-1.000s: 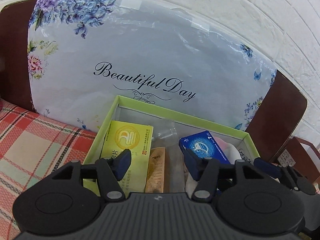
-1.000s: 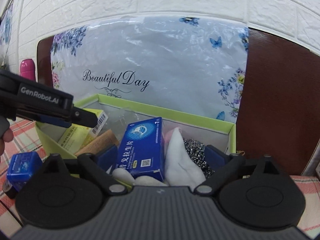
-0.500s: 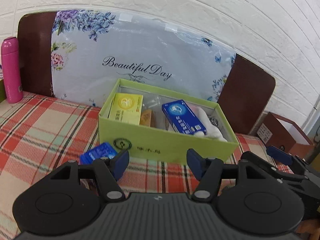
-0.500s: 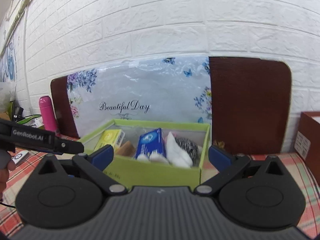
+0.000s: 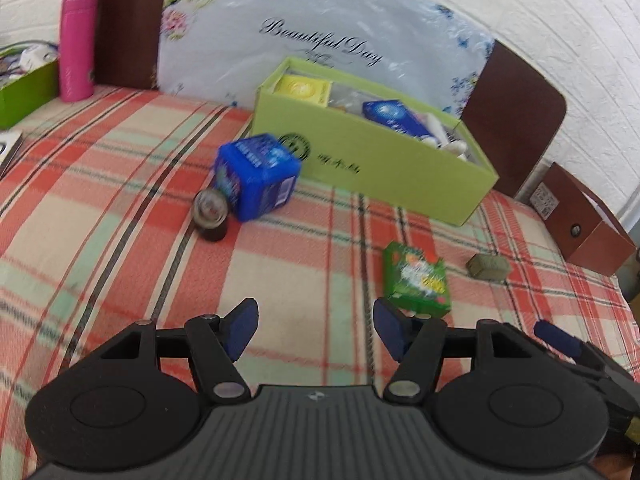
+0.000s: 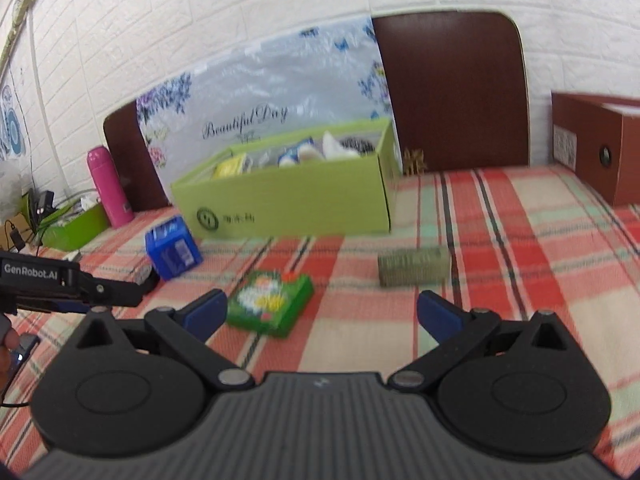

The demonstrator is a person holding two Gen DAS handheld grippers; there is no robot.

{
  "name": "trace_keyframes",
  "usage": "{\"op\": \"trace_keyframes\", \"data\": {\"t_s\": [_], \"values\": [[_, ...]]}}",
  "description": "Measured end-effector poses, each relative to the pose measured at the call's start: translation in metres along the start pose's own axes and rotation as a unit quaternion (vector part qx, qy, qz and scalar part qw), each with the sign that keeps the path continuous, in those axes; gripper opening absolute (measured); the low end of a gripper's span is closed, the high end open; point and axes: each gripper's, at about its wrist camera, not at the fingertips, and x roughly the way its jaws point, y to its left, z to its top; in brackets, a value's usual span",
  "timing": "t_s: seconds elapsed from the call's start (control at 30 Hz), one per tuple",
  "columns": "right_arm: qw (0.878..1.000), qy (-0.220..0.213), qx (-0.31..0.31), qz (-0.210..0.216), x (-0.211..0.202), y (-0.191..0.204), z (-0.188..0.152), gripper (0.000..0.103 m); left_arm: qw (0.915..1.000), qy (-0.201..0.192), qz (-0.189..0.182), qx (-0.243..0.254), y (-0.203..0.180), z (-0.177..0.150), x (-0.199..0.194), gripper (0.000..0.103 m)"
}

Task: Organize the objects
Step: 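Withdraw both tools from the green box back toward the table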

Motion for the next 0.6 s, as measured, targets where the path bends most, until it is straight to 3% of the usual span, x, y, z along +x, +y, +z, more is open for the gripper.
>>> {"op": "trace_keyframes", "data": {"t_s": [0.17, 0.4, 0.6], "values": [[1.0, 0.023, -0.002, 0.005, -0.001, 0.007, -0.018, 0.103, 0.9998, -0.003, 0.017, -0.012, 0.014, -0.005, 0.001, 0.066], [0.999, 0.031, -0.017, 0.012, 0.0, 0.018, -0.022, 0.103, 0.9967, -0.024, 0.065, -0.042, 0.051, 0.024, 0.023, 0.066], [0.999, 0.048, -0.022, 0.007, 0.008, 0.022, -0.025, 0.103, 0.9977, -0.022, 0.058, -0.029, 0.056, 0.05, 0.052, 0.066]]}}
